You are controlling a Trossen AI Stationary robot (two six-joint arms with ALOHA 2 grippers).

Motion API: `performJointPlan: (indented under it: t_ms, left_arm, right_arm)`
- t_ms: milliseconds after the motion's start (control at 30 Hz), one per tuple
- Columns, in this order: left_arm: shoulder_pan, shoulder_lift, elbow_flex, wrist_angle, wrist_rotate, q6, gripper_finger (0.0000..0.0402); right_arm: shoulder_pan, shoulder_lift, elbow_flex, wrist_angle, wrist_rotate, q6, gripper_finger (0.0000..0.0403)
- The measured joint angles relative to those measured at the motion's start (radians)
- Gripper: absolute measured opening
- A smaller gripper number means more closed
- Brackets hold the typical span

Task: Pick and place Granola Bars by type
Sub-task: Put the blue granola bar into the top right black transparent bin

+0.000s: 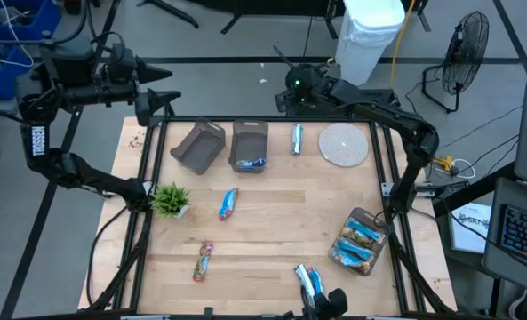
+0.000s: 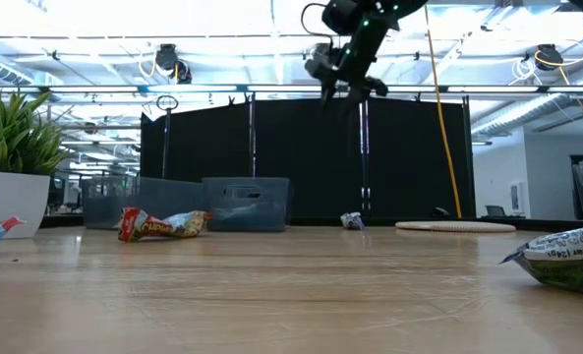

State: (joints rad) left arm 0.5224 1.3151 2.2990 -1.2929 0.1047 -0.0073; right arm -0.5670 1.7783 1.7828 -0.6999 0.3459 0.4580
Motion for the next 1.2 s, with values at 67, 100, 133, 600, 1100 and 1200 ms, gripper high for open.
performJointPlan:
  t_ms: [67,100,133,600,1100,1200]
  left_arm:
    - [0.000,0.000,0.000,0.001,0.000,-0.009,0.0306]
    - [0.000,0.000,0.000,0.001,0.000,-0.015,0.0306]
    - [0.000,0.000,0.000,0.001,0.000,-0.019,0.0305]
    - [0.000,-0.001,0.000,0.003,0.002,-0.017,0.0319]
    - [0.000,-0.002,0.000,0.010,-0.007,0.005,0.0328]
    - [0.000,-0.001,0.000,0.006,-0.017,0.017,0.0327]
  right_arm:
    - [0.005,0.016,0.000,-0.018,0.015,0.035,0.0224]
    - [0.007,0.023,0.000,-0.029,0.020,0.050,0.0224]
    - [0.007,0.030,0.000,-0.041,0.021,0.062,0.0224]
    - [0.007,0.086,-0.131,-0.112,-0.004,0.252,0.0224]
    - [0.054,0.085,-0.387,0.101,-0.091,0.426,0.0224]
    - [0.054,0.085,-0.419,0.126,-0.098,0.446,0.0224]
